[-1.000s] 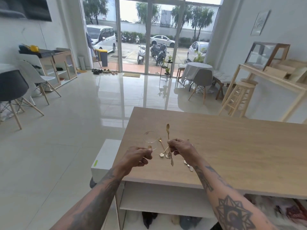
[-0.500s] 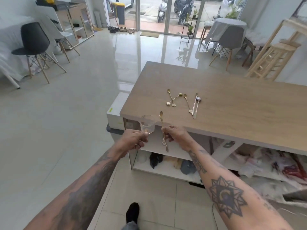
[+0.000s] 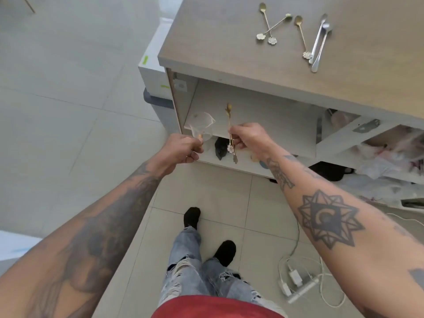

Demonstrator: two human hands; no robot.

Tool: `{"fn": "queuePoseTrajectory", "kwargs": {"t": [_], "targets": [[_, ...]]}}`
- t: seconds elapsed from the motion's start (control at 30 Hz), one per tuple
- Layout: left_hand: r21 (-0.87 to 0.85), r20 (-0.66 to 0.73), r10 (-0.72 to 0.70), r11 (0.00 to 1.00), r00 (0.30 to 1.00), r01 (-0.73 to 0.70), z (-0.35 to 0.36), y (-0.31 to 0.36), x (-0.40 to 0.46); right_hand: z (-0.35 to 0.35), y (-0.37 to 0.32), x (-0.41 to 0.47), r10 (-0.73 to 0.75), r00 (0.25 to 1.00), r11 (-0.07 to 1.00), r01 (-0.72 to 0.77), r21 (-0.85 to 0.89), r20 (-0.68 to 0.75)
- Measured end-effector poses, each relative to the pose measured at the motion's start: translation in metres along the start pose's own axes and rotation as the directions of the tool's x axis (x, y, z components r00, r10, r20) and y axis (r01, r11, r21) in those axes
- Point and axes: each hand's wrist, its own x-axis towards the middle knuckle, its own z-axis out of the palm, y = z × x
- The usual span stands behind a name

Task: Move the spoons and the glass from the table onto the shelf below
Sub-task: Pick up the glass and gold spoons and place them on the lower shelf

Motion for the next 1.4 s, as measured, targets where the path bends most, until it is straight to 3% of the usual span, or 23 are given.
{"fn": "queuePoseTrajectory", "kwargs": {"t": [0.23,0.4,0.53,0.77,0.9,1.13,1.27,1.4], "targets": [[0.031,-0.049,-0.003,1.000,0.999,0.005,-0.001,-0.001,0.099,0.011,0.012,0.098,0.039,0.994,0.999,-0.040,-0.005,-0.102],[0.047,-0.011,-0.012,0.999,1.000,0.012,0.000,0.007,0.180,0.023,0.020,0.180,0.065,0.988,0.998,-0.065,0.005,-0.141],[0.093,-0.051,-0.088,0.991,0.995,0.093,0.007,0.014,0.239,0.034,0.023,0.237,0.099,0.979,0.995,-0.102,-0.008,-0.178],[0.055,0.021,-0.186,0.981,0.982,0.184,0.008,0.008,0.297,0.053,0.030,0.304,0.141,0.934,0.984,-0.167,-0.053,-0.329],[0.204,-0.018,-0.139,0.969,0.990,0.140,0.008,-0.003,0.314,0.058,0.034,0.322,0.137,0.915,0.978,-0.187,-0.098,-0.380],[-0.034,0.162,-0.245,0.967,0.956,0.253,0.011,-0.006,0.329,0.062,0.041,0.337,0.128,0.897,0.977,-0.187,-0.101,-0.424],[0.090,-0.011,-0.096,0.991,0.995,0.097,0.014,-0.012,0.323,0.062,0.039,0.335,0.102,0.902,0.974,-0.176,-0.143,-0.419],[0.104,-0.156,-0.070,0.991,0.985,0.087,0.009,-0.014,0.305,0.054,0.037,0.313,0.089,0.908,0.974,-0.166,-0.154,-0.410]]}}
